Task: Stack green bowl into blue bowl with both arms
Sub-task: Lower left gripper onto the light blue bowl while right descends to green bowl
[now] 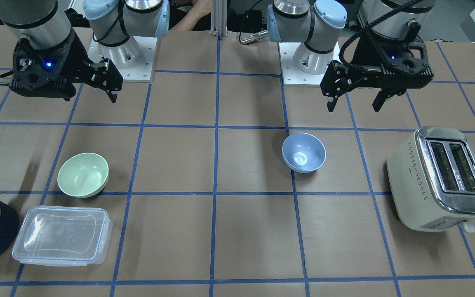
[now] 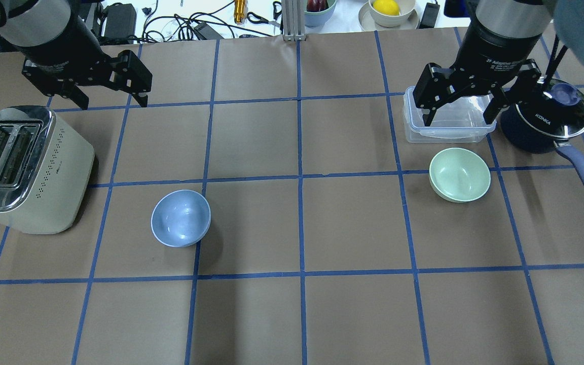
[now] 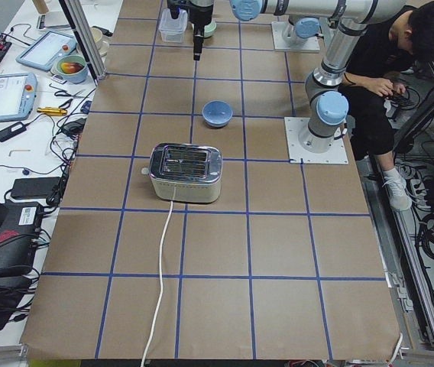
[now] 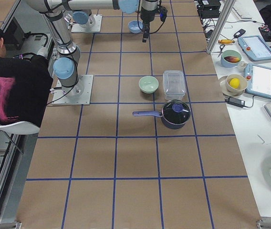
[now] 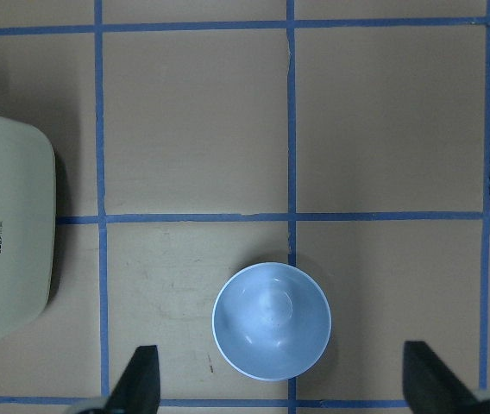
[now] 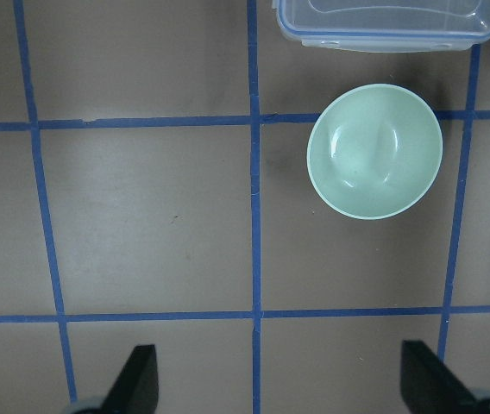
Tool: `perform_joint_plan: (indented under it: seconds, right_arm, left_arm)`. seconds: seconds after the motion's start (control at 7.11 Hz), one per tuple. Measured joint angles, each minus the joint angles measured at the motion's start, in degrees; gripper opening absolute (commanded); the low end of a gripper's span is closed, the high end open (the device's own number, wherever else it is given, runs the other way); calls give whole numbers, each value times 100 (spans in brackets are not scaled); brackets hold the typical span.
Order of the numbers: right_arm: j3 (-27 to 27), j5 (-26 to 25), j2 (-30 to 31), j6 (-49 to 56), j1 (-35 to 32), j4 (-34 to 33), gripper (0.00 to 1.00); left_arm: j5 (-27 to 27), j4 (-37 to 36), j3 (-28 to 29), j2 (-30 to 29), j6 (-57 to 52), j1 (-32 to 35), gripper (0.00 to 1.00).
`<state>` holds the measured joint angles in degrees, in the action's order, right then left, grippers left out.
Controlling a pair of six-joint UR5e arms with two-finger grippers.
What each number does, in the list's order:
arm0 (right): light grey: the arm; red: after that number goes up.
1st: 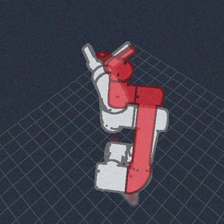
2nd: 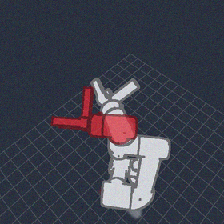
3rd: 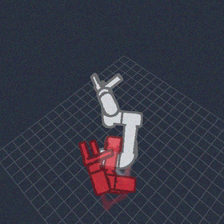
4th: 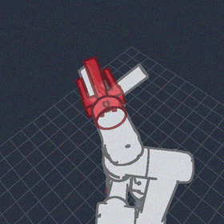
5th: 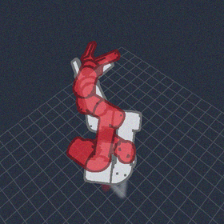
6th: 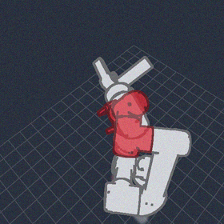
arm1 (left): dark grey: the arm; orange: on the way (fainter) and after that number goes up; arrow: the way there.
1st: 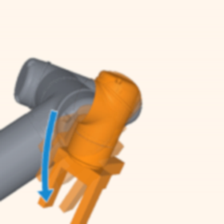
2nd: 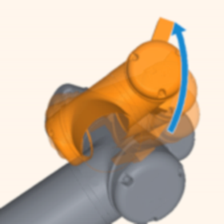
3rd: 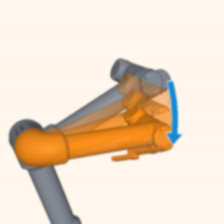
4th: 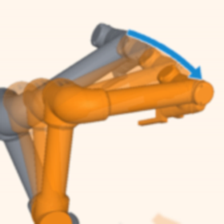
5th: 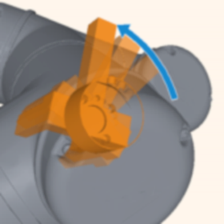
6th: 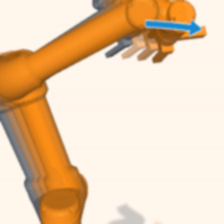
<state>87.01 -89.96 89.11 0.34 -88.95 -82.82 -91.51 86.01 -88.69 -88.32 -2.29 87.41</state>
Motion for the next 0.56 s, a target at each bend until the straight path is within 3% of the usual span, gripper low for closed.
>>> perform_joint_plan:
  seconds: [0.56]
  right_arm:
    - [0, -4, 1, -5, 0, 3, 100]
  left_arm:
    - [-31, 132, -77, 2, 2, 28, 100]
